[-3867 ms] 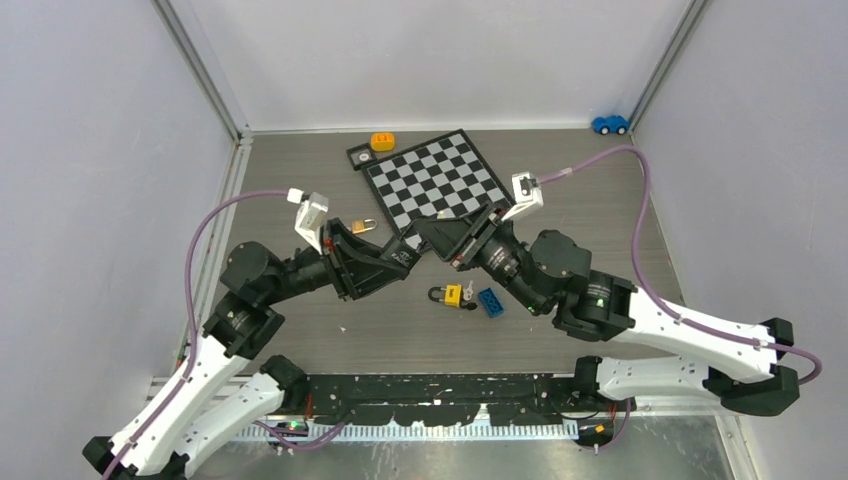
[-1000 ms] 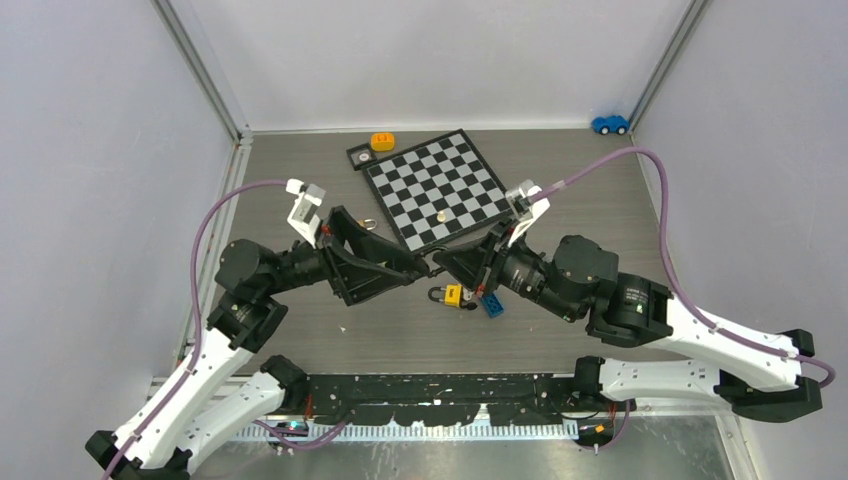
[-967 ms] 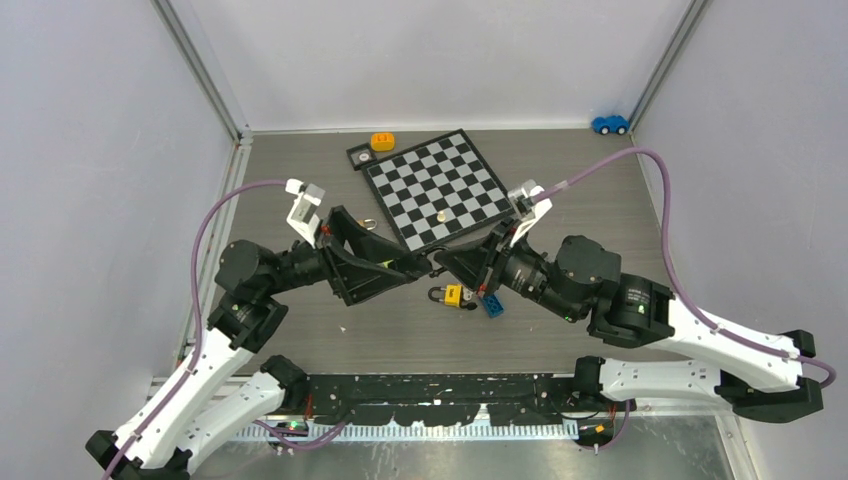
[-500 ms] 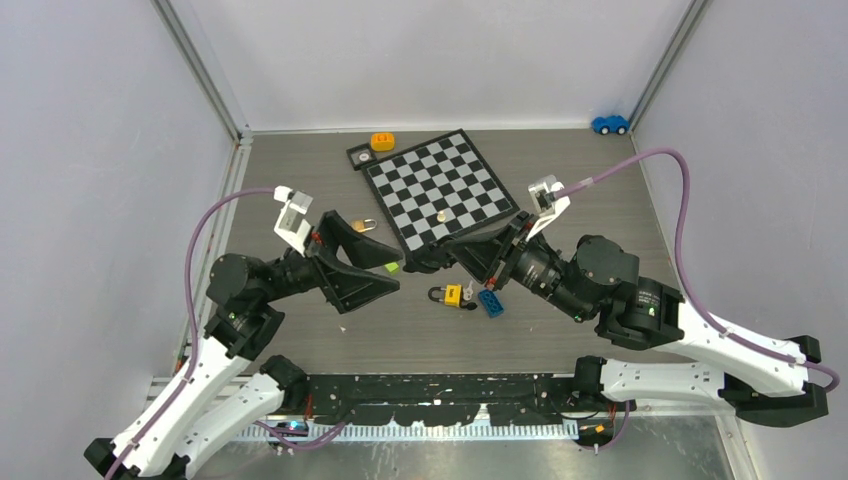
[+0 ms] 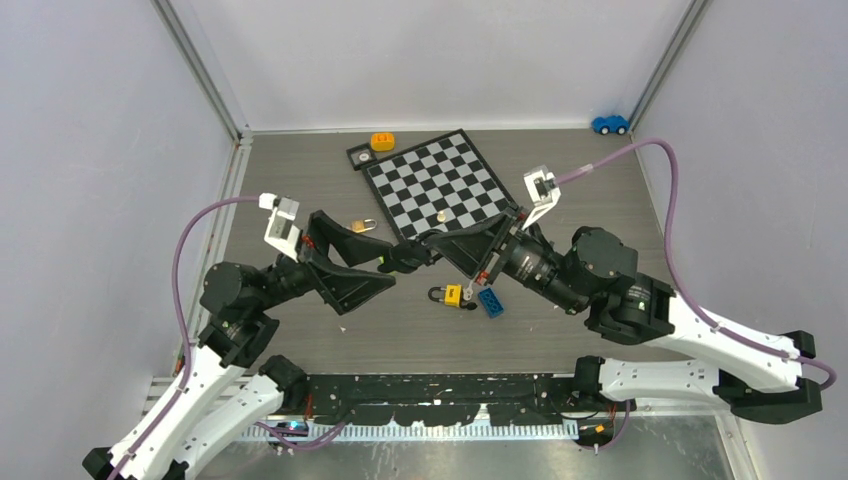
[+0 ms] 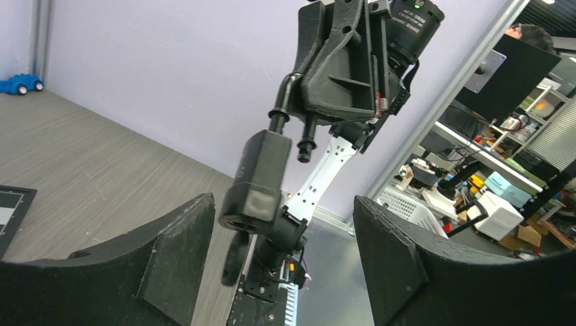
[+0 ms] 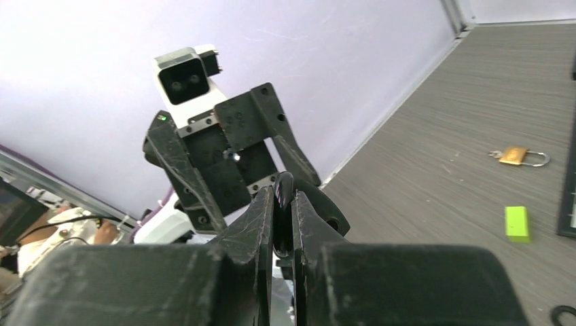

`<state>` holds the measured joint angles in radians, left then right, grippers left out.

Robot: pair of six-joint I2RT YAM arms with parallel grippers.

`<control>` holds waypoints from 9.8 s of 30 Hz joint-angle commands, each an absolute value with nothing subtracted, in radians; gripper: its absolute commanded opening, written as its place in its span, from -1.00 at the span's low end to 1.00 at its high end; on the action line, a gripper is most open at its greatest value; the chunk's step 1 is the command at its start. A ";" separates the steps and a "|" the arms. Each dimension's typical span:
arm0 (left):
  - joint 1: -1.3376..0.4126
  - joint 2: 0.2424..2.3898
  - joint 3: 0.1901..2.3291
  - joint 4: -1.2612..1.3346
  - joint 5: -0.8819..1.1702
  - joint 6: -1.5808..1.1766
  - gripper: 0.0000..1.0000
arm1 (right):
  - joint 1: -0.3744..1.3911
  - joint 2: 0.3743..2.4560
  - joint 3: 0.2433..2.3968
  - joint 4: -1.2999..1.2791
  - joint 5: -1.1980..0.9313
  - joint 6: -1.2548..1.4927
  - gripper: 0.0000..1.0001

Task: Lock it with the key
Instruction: Lock the lock.

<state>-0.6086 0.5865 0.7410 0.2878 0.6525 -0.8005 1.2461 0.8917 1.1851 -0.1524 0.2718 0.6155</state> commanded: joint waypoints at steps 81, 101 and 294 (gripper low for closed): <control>-0.612 0.598 0.689 0.515 0.620 -0.927 0.36 | 1.158 0.966 1.144 0.358 0.223 0.990 -1.00; -0.612 0.591 0.709 0.520 0.609 -0.917 -0.15 | 1.135 0.990 1.081 0.309 0.184 1.052 -0.99; -0.614 0.675 0.803 0.214 0.761 -0.807 -0.85 | 1.654 1.338 1.303 -0.150 0.093 0.389 -0.99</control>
<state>-0.6464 0.6315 0.7929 0.2218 1.0748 -0.8024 1.5341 1.3128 1.3964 0.0242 0.3099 0.2787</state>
